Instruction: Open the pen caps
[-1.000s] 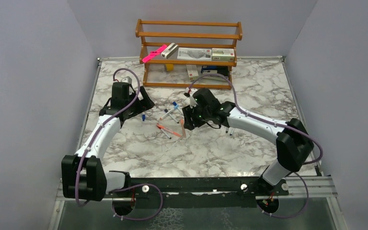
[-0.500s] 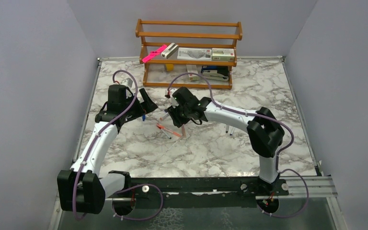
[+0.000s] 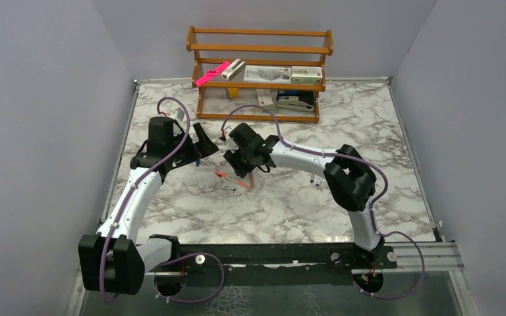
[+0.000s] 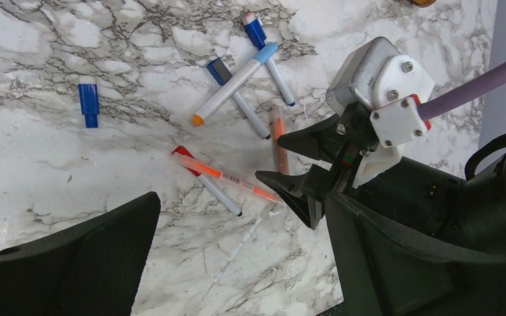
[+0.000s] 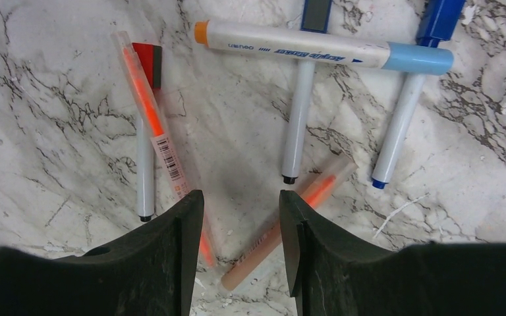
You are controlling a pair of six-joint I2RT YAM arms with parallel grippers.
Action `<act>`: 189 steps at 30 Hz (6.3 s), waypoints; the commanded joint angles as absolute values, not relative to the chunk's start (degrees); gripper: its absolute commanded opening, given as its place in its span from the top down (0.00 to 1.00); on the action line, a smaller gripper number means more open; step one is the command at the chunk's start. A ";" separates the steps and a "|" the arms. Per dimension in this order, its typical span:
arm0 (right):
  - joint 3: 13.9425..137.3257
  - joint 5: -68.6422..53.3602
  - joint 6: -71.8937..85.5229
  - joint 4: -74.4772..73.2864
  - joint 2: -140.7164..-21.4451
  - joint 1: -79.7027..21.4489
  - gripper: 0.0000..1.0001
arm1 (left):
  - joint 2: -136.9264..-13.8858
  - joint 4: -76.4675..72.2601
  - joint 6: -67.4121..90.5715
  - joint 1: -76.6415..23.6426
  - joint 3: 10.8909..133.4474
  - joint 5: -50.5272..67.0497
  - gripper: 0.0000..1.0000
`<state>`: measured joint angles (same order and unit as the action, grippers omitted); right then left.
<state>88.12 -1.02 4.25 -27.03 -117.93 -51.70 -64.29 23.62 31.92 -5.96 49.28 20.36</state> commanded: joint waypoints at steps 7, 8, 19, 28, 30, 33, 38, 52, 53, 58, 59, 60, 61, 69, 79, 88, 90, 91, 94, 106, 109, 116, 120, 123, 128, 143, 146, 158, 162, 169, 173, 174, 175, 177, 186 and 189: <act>88.34 -2.81 3.57 -25.18 -120.25 -54.17 0.54 | -63.91 29.06 27.89 -5.63 53.88 22.48 0.01; 88.45 -2.73 3.72 -25.25 -120.60 -54.29 0.54 | -63.78 29.39 27.74 -5.63 54.14 22.49 0.01; 90.71 -0.06 3.72 -26.54 -124.44 -54.78 0.59 | -60.39 30.66 28.66 -5.62 53.28 22.15 0.01; 88.95 1.93 5.24 -27.64 -122.18 -54.74 0.99 | -59.25 33.04 29.25 -5.62 54.78 21.60 0.01; 87.59 1.15 5.74 -27.11 -119.47 -54.75 0.99 | -59.10 33.34 29.42 -5.65 55.30 21.57 0.01; 87.36 0.52 6.23 -28.27 -115.34 -54.71 0.99 | -58.60 33.55 29.66 -5.63 56.63 22.70 0.01; 85.46 -3.32 9.57 -28.69 -105.34 -54.38 0.99 | -57.26 33.52 30.02 -5.64 59.92 25.15 0.01; 70.16 -20.94 15.77 -25.25 -71.70 -53.26 0.99 | -54.35 28.80 36.16 -5.63 62.14 36.69 0.01; 68.84 -21.59 16.22 -24.51 -70.02 -53.26 0.99 | -54.21 28.11 36.79 -5.63 62.02 37.13 0.01; 64.76 -24.63 18.76 -20.96 -65.05 -53.26 0.99 | -53.64 20.46 42.32 -5.62 59.01 42.16 0.01; 64.46 -25.10 19.19 -20.30 -64.60 -53.22 0.99 | -53.65 18.44 43.79 -5.65 58.25 43.51 0.01; 64.13 -25.27 19.49 -19.60 -64.33 -53.26 0.99 | -53.64 16.64 45.05 -5.64 57.50 44.54 0.01; 64.01 -24.96 19.73 -19.18 -64.30 -53.26 0.99 | -53.53 15.12 45.95 -5.63 56.87 45.30 0.01; 65.57 -18.07 21.59 -18.55 -70.72 -53.17 0.99 | -52.54 7.13 51.53 -5.76 52.31 46.98 0.01; 67.71 -13.09 24.72 -14.95 -75.93 -52.85 0.99 | -50.90 1.82 55.94 -8.71 47.37 43.17 0.01; 68.79 -11.80 27.76 -13.59 -77.62 -52.26 0.99 | -54.12 -0.06 54.99 -21.73 44.32 30.54 0.07; 68.46 -11.82 28.07 -13.49 -77.61 -52.29 0.99 | -54.88 -0.50 55.10 -23.03 44.43 29.33 0.11; 68.38 -11.86 28.23 -13.60 -77.61 -52.29 0.99 | -55.00 -0.52 55.06 -23.29 44.66 28.90 0.13; 67.30 -11.89 28.76 -13.54 -76.94 -52.29 0.99 | -54.93 -0.28 54.78 -23.32 45.26 28.02 0.18; 64.61 -10.87 29.70 -14.08 -74.55 -52.29 0.99 | -53.96 -0.06 55.08 -23.38 44.72 24.02 0.42; 64.26 -10.47 29.84 -14.16 -74.53 -52.29 0.99 | -54.44 -0.34 55.28 -23.38 44.77 24.40 0.55; 64.67 -10.34 30.14 -14.04 -75.17 -52.29 0.99 | -55.05 -0.61 55.33 -23.93 44.67 24.97 0.79; 65.21 -10.37 30.45 -14.40 -75.86 -52.29 0.99 | -55.26 -0.69 55.07 -24.80 44.70 24.74 0.94; 65.82 -10.16 30.50 -14.76 -76.39 -52.29 0.99 | -55.59 -0.63 54.89 -25.33 44.49 24.69 1.00; 67.57 -9.74 30.01 -16.21 -77.55 -52.29 0.99 | -55.99 0.42 53.79 -26.18 44.14 23.46 1.00; 69.24 -9.10 29.60 -17.22 -81.91 -52.16 0.80 | -56.49 -0.97 54.95 -26.51 43.39 21.96 1.00; 68.74 -9.83 29.83 -17.07 -82.46 -52.21 0.93 | -56.60 -1.89 55.24 -26.54 43.00 21.40 1.00; 60.61 -18.26 32.97 -13.80 -80.91 -52.16 0.99 | -64.23 -7.36 49.12 -26.24 45.53 12.19 1.00; 57.25 -19.63 33.69 -13.61 -79.67 -52.20 0.99 | -68.23 -11.03 48.74 -25.50 46.76 11.01 1.00; 50.48 -23.11 35.68 -11.74 -75.81 -52.21 0.99 | -71.13 -14.71 48.91 -21.59 47.63 10.55 1.00; 47.73 -23.18 36.12 -12.52 -73.44 -52.21 0.99 | -71.28 -15.12 48.23 -18.78 47.76 10.75 1.00; 47.36 -23.24 36.22 -12.94 -73.05 -52.21 0.99 | -71.24 -15.07 47.94 -18.04 47.81 10.85 1.00; 47.10 -23.26 36.29 -13.38 -72.74 -52.20 0.99 | -71.21 -14.78 47.64 -17.36 47.88 10.83 1.00; 46.69 -23.61 36.45 -14.15 -72.38 -52.21 0.99 | -70.92 -14.60 46.82 -16.31 47.90 10.57 1.00; 43.57 -26.89 38.05 -13.41 -70.83 -52.36 0.99 | -68.91 -14.72 44.35 -14.20 47.24 6.85 1.00; 43.17 -25.94 37.80 -14.52 -70.82 -52.56 0.99 | -68.52 -14.95 44.35 -13.92 47.39 5.30 1.00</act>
